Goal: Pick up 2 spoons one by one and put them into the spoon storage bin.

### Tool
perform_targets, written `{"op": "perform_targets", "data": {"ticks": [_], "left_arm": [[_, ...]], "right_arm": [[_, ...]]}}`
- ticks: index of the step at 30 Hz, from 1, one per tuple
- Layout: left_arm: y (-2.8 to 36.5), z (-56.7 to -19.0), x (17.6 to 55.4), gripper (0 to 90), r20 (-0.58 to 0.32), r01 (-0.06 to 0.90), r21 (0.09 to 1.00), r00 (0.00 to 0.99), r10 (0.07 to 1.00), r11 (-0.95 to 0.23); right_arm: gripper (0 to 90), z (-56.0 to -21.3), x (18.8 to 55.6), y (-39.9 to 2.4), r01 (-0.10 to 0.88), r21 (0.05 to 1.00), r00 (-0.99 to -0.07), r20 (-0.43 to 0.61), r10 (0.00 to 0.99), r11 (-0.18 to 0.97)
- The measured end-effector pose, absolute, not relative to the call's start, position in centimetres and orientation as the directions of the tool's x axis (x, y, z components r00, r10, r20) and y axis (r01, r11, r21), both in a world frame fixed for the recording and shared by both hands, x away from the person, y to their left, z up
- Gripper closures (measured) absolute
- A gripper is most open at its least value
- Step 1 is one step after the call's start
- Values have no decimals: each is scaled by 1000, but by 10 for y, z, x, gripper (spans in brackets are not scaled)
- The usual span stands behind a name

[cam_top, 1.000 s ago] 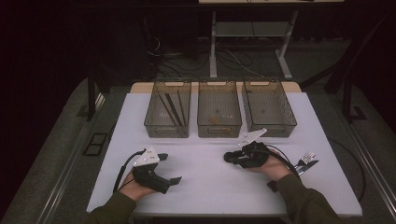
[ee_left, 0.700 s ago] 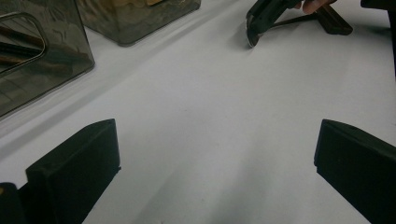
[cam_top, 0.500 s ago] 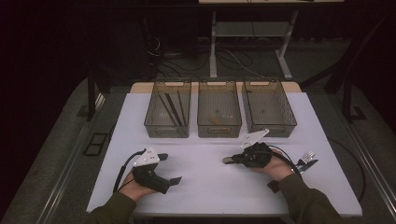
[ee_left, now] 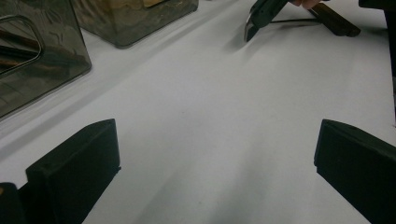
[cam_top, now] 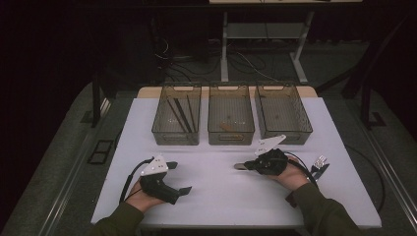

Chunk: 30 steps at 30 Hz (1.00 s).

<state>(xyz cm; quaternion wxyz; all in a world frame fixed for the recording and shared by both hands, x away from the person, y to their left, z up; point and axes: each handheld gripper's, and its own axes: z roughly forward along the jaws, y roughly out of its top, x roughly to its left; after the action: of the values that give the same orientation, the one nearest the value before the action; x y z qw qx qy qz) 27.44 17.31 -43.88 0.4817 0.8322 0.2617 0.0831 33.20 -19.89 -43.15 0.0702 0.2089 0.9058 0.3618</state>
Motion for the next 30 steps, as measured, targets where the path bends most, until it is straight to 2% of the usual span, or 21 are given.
{"op": "perform_targets", "data": {"ticks": [11, 30], "left_arm": [[170, -439, 275, 0, -110, 331, 863, 860, 497, -382], [168, -442, 278, 0, -124, 345, 854, 862, 492, -390]], "right_arm": [[881, -418, 336, -210, 351, 748, -849, 0, 528, 564], [881, -399, 350, -218, 392, 825, -761, 42, 647, 407]]}}
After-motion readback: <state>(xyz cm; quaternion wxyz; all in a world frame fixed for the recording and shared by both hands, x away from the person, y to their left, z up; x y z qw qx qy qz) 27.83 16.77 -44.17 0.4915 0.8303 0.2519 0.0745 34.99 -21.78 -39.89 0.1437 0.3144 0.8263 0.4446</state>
